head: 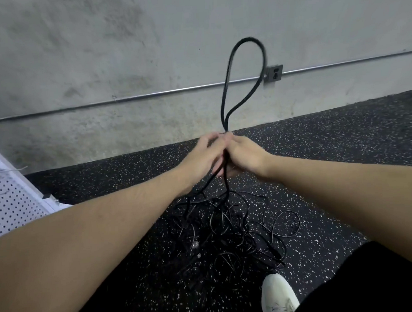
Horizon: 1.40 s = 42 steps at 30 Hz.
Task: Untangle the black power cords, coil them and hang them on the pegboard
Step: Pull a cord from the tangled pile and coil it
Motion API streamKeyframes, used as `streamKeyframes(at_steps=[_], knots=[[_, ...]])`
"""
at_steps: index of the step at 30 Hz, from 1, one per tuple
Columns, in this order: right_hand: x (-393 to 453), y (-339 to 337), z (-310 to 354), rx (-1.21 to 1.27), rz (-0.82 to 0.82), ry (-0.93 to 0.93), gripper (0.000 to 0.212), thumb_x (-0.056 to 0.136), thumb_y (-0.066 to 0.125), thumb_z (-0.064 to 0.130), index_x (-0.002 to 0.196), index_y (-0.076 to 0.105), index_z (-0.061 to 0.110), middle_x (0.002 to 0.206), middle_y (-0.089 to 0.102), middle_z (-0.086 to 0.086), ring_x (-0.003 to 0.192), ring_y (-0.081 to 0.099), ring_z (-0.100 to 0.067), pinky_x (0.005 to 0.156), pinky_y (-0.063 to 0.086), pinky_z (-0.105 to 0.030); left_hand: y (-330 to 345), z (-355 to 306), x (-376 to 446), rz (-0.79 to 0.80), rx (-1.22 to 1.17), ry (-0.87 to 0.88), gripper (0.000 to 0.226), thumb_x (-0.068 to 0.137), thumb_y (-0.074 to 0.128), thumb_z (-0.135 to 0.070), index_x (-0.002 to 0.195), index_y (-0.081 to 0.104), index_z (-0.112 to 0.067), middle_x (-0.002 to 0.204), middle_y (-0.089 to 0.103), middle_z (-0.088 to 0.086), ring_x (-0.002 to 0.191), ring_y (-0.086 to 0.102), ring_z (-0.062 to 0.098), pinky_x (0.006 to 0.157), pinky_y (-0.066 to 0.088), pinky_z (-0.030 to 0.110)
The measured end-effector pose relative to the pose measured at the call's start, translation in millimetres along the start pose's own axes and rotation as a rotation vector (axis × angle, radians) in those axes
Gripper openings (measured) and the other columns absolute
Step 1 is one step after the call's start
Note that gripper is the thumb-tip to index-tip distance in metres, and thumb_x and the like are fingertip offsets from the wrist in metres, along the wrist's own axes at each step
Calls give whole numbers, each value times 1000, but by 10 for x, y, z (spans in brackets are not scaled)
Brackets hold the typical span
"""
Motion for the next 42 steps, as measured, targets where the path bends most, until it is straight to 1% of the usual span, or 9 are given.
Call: streamKeyframes(at_steps=[2, 6, 16, 21, 24, 29, 34, 39, 42], knots=[[24, -90, 97, 54, -72, -38, 38, 109, 35, 38, 90, 57, 14, 84, 74, -16, 73, 70, -32, 74, 60, -51, 124, 160, -43, 116, 76, -56, 83, 81, 64, -75, 146, 35, -32, 118, 74, -1, 109, 71, 18, 110, 48, 47], [-56, -154, 109, 323, -89, 20, 29, 111, 29, 35, 94, 41, 15, 74, 74, -19, 64, 70, -35, 50, 53, -34, 246, 311, -107, 263, 313, -85, 13, 98, 69, -29, 102, 68, -17, 90, 80, 5, 69, 68, 2, 75, 52, 24], [-98, -653, -92, 665, -318, 78, 27, 112, 24, 33, 96, 37, 16, 84, 76, -20, 81, 76, -36, 65, 64, -44, -26, 311, -88, 90, 609, -57, 24, 108, 48, -37, 92, 59, -23, 81, 67, 0, 74, 61, 14, 70, 45, 30], [-190, -813, -331, 322, -328, 317, 58, 105, 22, 62, 121, 46, 12, 96, 76, -17, 71, 72, -32, 72, 64, -48, 115, 65, -27, 27, 649, 14, 17, 109, 45, -30, 96, 53, -24, 73, 51, -4, 54, 40, 8, 45, 33, 16], [-309, -696, -476, -101, -81, 437, 76, 102, 23, 68, 93, 63, 5, 72, 72, -11, 57, 63, -24, 58, 54, -30, -3, -104, 78, -81, 678, 43, 13, 109, 45, -25, 102, 55, -22, 76, 53, -4, 54, 40, 8, 39, 30, 14], [-222, -784, 284, -556, -378, -208, 25, 101, 50, 43, 102, 60, 20, 92, 68, 4, 78, 62, -14, 69, 49, -28, -24, -216, 115, -107, 493, 47, 22, 104, 56, -13, 120, 44, -23, 77, 54, -5, 37, 40, -2, 37, 28, 13], [-202, -306, 68, -708, 25, -228, 57, 103, 41, 55, 149, 35, 22, 124, 66, -7, 105, 61, -22, 88, 41, -30, 69, -175, 161, -28, 402, 63, 49, 92, 61, 3, 122, 32, -22, 98, 66, 5, 42, 42, -3, 44, 34, 14], [-236, -426, -79, -684, 89, -159, 46, 103, 43, 56, 76, 54, 20, 66, 50, 5, 58, 45, -10, 56, 33, -28, 216, -57, 149, 42, 397, 66, 47, 92, 62, 3, 119, 31, -18, 84, 65, 0, 45, 40, 3, 48, 34, 19], [-309, -437, -91, -609, 96, -170, 44, 99, 51, 57, 75, 53, 20, 63, 52, 9, 56, 44, -7, 54, 34, -23, 282, -45, 182, 55, 421, 81, 46, 90, 63, 7, 114, 31, -16, 75, 55, 1, 47, 41, 2, 48, 33, 16]])
Point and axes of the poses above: each hand's wrist, its own x-axis towards the middle knuckle, its own y-axis out of the palm, z = x × y, the point moved 9 cm from there along x, towards the middle knuckle
